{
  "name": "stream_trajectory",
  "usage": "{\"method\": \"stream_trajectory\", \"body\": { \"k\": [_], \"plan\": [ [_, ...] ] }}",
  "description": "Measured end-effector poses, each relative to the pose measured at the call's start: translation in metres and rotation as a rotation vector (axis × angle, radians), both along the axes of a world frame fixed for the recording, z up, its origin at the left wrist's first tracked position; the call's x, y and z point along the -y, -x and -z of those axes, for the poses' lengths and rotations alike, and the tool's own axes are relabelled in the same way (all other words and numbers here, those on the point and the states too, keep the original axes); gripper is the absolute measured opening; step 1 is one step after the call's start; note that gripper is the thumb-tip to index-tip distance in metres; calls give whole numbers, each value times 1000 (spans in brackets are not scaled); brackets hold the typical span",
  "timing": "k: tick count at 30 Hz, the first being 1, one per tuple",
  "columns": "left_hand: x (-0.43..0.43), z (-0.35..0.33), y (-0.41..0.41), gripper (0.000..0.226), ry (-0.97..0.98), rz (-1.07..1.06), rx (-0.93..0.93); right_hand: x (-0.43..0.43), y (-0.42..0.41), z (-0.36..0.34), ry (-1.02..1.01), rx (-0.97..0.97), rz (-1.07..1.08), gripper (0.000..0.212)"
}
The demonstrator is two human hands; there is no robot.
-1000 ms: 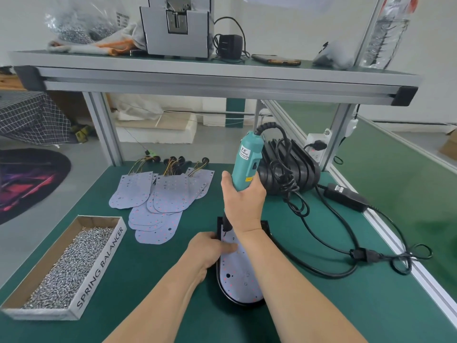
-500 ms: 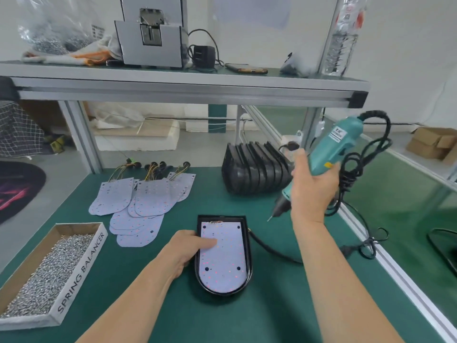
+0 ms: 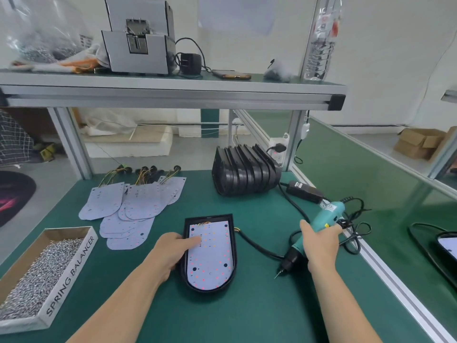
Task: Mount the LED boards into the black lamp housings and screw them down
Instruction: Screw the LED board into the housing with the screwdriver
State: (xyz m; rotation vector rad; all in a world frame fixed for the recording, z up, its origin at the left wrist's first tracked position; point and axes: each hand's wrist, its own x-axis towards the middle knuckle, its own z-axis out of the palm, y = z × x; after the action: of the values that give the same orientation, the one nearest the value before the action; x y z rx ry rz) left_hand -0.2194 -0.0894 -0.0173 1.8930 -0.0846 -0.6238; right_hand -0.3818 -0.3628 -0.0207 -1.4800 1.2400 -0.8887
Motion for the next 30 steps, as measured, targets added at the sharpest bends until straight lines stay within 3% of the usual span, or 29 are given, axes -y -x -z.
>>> {"method": "stream_trajectory", "body": {
  "k": [5, 7, 11, 14, 16, 20, 23, 27, 30],
  "plan": [
    [-9, -8, 2, 51, -81, -38, 126, -3, -6, 0, 135, -138, -40, 81],
    [-12, -10, -1, 48, -96, -73, 170, -8, -11, 1, 212, -239, -36, 86],
    [-19, -11, -13, 15, -63, -140, 117, -5, -22, -4, 528, -520, 9, 74],
    [-21, -17, -15, 5, -24, -158, 61, 10, -41, -16, 752, -814, -280, 39],
    [-23, -21, -15, 3, -2, -167, 41, 18, -58, -23, 676, -960, -428, 34],
    [-31, -27, -18, 12, 82, -215, -20, 36, -84, -28, 462, -1134, -483, 63],
    [-41, -31, -26, 18, 160, -275, -61, 45, -96, -28, 366, -1189, -529, 74],
    [-50, -29, -31, 16, 164, -280, -93, 42, -101, -24, 378, -1133, -506, 54],
    [-49, -23, -26, 24, -17, -121, -72, 38, -100, -20, 372, -1007, -571, 38]
  ]
}}
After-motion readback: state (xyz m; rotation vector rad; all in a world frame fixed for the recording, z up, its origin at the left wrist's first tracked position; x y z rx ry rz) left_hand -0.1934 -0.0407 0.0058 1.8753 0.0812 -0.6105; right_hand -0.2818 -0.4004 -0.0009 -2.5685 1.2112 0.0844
